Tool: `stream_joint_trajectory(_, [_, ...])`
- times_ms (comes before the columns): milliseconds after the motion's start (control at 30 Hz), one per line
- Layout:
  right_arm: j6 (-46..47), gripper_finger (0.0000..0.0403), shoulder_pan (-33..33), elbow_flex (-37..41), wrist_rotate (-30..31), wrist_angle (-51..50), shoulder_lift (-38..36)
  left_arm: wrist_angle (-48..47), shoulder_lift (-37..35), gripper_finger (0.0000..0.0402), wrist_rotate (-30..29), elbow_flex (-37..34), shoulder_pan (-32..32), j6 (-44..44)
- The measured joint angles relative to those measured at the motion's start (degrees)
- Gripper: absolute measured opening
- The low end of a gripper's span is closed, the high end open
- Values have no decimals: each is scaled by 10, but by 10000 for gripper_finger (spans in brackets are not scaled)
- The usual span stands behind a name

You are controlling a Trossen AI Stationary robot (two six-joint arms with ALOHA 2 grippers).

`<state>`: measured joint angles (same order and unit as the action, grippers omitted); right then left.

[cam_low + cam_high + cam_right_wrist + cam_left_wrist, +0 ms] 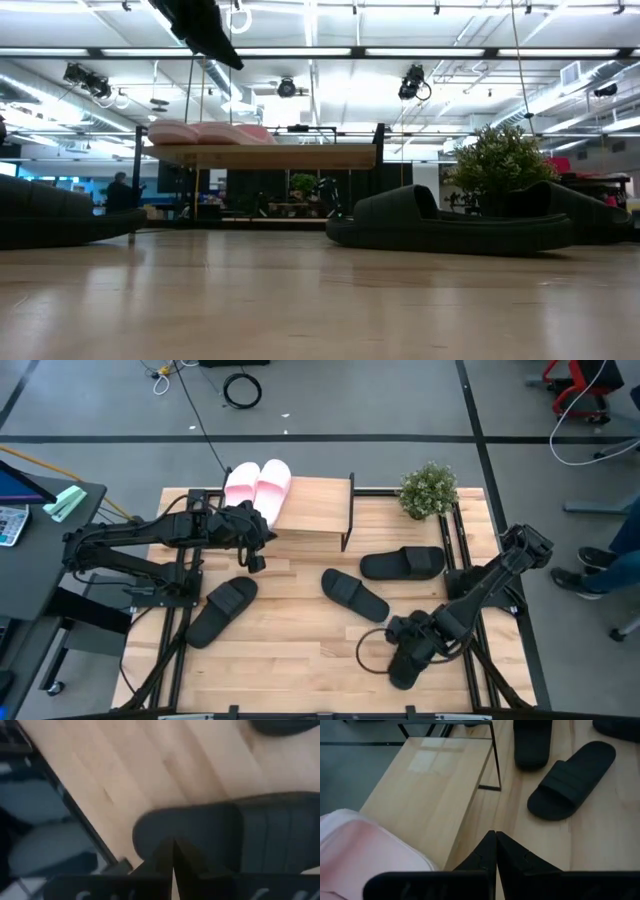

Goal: Pick and place slides into the shelf
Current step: Put the black slide on the shelf

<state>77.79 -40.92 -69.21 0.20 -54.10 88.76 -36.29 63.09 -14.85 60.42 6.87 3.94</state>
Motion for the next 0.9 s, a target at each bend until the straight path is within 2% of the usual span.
stream_joint_trajectory(133, [-64, 12, -13, 0, -3, -1, 0, 0, 5, 19, -1, 0, 0, 0])
stream_joint_trajectory(233, [-165, 12, -12, 0, 50, 3, 0, 5, 7, 22, -1, 1, 0, -3])
stream_joint_trajectory(467, [-117, 21, -10, 0, 42, 19, 4, -15, 20, 12, 0, 0, 0, -29])
stream_joint_trajectory(733, [-121, 81, -20, 0, -79, -23, 60, -20, 43, 13, -1, 1, 0, -29])
stream_joint_trajectory(900, [-150, 114, -20, 0, -51, -52, 77, -30, 58, 24, 0, 0, 0, -29])
